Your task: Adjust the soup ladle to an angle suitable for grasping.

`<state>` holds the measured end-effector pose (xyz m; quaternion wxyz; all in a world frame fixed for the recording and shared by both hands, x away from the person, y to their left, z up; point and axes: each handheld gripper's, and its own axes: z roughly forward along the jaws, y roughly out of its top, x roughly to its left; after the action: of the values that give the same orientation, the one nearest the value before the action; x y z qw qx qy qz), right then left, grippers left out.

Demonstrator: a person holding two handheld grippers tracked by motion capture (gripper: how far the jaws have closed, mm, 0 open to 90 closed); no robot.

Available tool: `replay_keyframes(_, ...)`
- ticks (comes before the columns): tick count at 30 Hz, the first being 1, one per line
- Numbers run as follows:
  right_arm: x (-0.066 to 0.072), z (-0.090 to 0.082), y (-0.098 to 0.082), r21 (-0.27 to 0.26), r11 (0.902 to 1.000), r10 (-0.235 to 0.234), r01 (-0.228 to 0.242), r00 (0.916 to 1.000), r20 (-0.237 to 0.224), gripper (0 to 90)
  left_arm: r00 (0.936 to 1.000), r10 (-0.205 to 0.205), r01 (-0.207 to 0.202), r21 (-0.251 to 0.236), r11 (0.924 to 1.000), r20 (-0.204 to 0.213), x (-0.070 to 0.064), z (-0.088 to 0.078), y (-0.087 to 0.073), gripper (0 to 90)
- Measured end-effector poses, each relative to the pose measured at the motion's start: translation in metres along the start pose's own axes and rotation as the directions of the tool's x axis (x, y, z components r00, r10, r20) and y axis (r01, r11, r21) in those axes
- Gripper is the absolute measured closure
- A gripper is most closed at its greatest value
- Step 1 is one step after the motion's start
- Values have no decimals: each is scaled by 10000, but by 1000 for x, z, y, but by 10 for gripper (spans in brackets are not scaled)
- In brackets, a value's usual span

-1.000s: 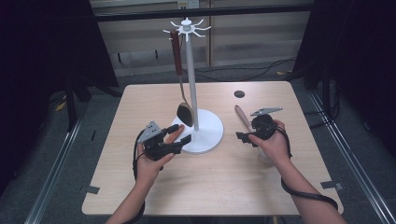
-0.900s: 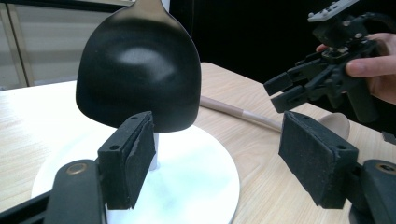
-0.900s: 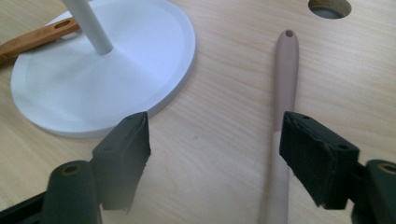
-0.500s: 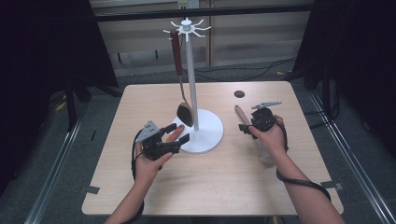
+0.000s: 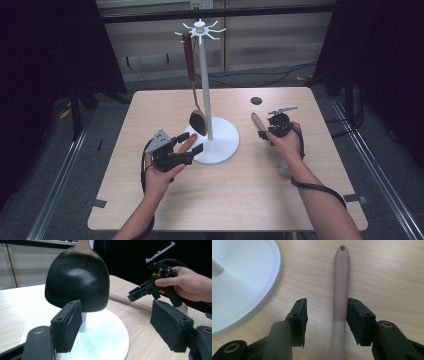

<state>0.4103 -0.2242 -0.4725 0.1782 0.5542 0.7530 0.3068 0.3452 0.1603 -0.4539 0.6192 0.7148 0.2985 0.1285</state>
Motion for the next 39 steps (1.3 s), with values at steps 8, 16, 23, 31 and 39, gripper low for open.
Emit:
replay_keyframes(8, -6, 11, 0, 243, 9996, 144, -154, 9991, 395, 564, 9999, 83, -82, 21, 10000, -59, 2, -1, -1, 253)
replay_keyframes(16, -7, 21, -1, 572, 9971, 473, -505, 9973, 564, 628, 9999, 99, -99, 9, 10000, -27, 2, -1, -1, 253)
replay_keyframes(23, -10, 27, -2, 622, 9947, 782, -821, 9949, 632, 753, 9999, 138, -138, 1, 9999, -77, 4, -1, -1, 255)
replay_keyframes(31, -6, 22, 0, 614, 9950, 748, -783, 9955, 577, 760, 10000, 70, -70, 17, 10000, 0, 1, 0, -2, 257)
replay_keyframes(39, -6, -8, 2, -606, 9959, 668, -674, 9977, -123, 764, 9996, 156, -157, 59, 9999, 223, -5, 7, -3, 257)
